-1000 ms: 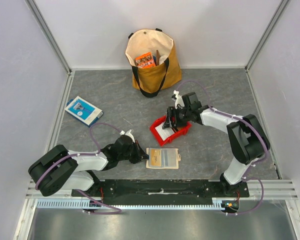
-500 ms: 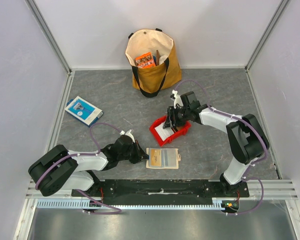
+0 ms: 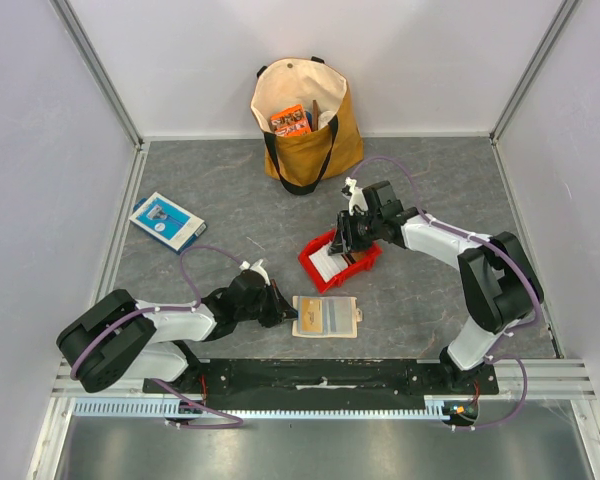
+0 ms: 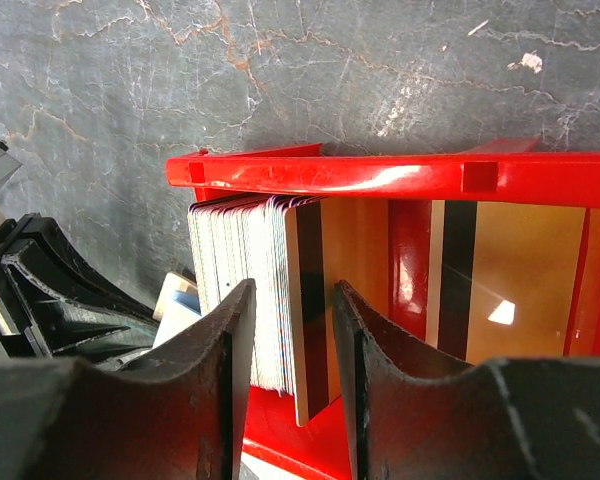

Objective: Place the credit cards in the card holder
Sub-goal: Pick up the credit card from the storage box.

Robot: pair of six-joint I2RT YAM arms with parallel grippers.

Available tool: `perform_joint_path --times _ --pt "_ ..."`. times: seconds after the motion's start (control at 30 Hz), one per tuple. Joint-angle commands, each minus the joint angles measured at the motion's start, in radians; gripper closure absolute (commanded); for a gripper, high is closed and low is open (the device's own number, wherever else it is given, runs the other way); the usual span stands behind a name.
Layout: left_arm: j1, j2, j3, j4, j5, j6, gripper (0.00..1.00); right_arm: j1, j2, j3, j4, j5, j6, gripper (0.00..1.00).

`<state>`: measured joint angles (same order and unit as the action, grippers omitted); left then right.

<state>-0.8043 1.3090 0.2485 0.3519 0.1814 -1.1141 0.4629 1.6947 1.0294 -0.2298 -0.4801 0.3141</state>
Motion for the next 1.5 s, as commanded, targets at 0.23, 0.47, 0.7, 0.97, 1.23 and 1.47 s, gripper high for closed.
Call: perform_joint_path --times 0.23,0.47,0.7,0.97,1.23,1.47 --pt "-0.003 0.041 -0.037 -0.137 -0.045 0.079 0.98 0.005 -0.053 0.034 -0.014 -0.012 0.005 0.72" --pt "-0.003 0.039 -0.040 -0.136 -0.045 0.079 0.98 0.000 -0.082 0.034 -0.019 0.047 -0.001 0.77" --pt "-0.003 0.032 -0.044 -0.136 -0.045 0.077 0.98 0.000 -0.081 0.031 -0.046 0.210 -0.012 0.91" --pt "-0.003 0.042 -0.041 -0.134 -0.046 0.079 0.98 0.063 -0.018 0.031 -0.059 0.340 -0.036 0.99" --pt "-0.003 0.041 -0.041 -0.133 -0.046 0.079 0.98 0.194 -0.007 0.026 -0.054 0.624 -0.059 0.98" --pt "-0.003 0.041 -0.041 -0.133 -0.046 0.079 0.98 0.203 0.016 0.027 -0.065 0.649 -0.064 0.92"
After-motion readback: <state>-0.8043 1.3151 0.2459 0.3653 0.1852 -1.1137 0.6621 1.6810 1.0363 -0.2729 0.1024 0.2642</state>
